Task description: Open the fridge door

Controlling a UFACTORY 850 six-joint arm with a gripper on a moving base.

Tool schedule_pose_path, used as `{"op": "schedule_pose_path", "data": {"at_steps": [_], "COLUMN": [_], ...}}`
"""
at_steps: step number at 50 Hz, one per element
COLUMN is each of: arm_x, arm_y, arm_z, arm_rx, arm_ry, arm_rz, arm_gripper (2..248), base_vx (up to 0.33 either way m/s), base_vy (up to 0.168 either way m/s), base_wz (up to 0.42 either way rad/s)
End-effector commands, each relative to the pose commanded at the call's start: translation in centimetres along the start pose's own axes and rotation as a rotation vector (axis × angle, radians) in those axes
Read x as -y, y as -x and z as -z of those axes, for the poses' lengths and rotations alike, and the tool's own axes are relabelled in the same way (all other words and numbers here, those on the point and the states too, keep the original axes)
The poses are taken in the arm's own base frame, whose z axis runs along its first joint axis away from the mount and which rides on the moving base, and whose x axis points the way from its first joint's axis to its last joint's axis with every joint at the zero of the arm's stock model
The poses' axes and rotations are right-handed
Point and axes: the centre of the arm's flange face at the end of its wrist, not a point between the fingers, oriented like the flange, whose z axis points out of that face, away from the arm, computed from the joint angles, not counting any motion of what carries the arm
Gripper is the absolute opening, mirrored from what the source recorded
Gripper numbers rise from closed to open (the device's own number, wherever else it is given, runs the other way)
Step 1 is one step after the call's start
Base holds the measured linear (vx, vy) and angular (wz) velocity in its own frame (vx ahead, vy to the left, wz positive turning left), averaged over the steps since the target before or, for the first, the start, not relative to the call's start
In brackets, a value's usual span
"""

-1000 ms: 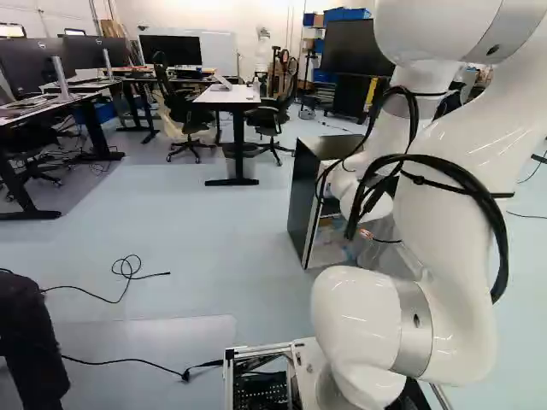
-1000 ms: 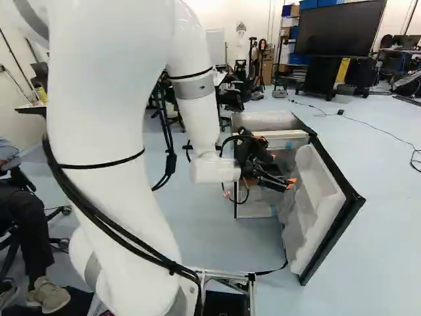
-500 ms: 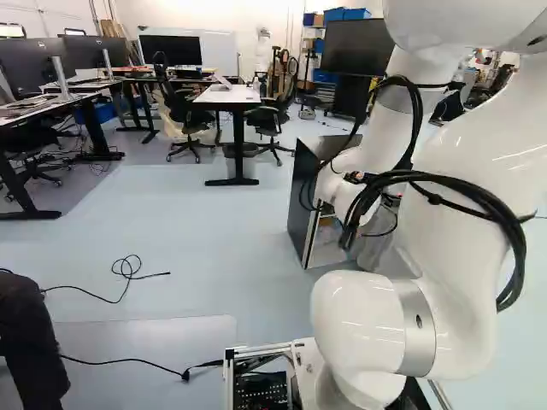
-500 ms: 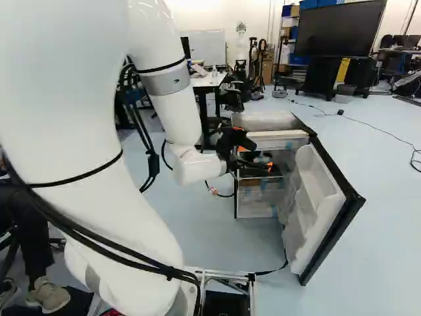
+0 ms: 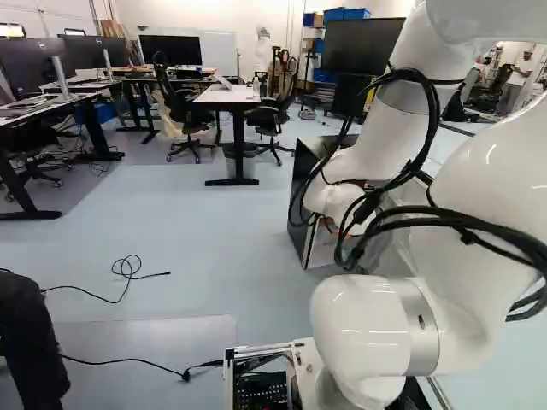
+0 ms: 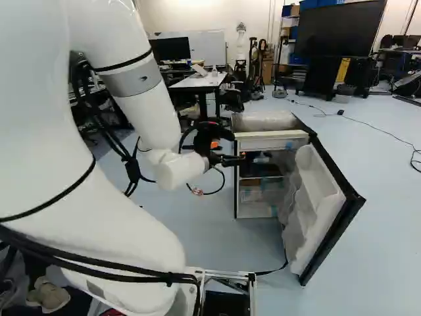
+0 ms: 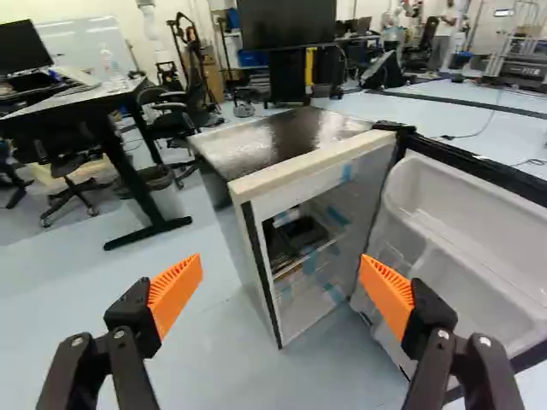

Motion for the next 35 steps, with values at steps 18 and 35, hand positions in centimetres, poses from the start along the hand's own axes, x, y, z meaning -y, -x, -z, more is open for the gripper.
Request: {"op": "schedule_pose_path", "data": {"at_steps": [18, 35], "arm_x": [2.3, 3.6], "arm_y": [0.6, 1.1], "arm_z": [2.5, 4.2], "arm_rx": [0.020, 0.031], "arm_ry": [-0.163, -0.269], "arm_rz": [0.083, 0.144], "arm_gripper": [247, 247], "base_vx": [0.000, 0.000], "base_vy": [0.000, 0.000], "base_wz": [0.000, 0.000]}}
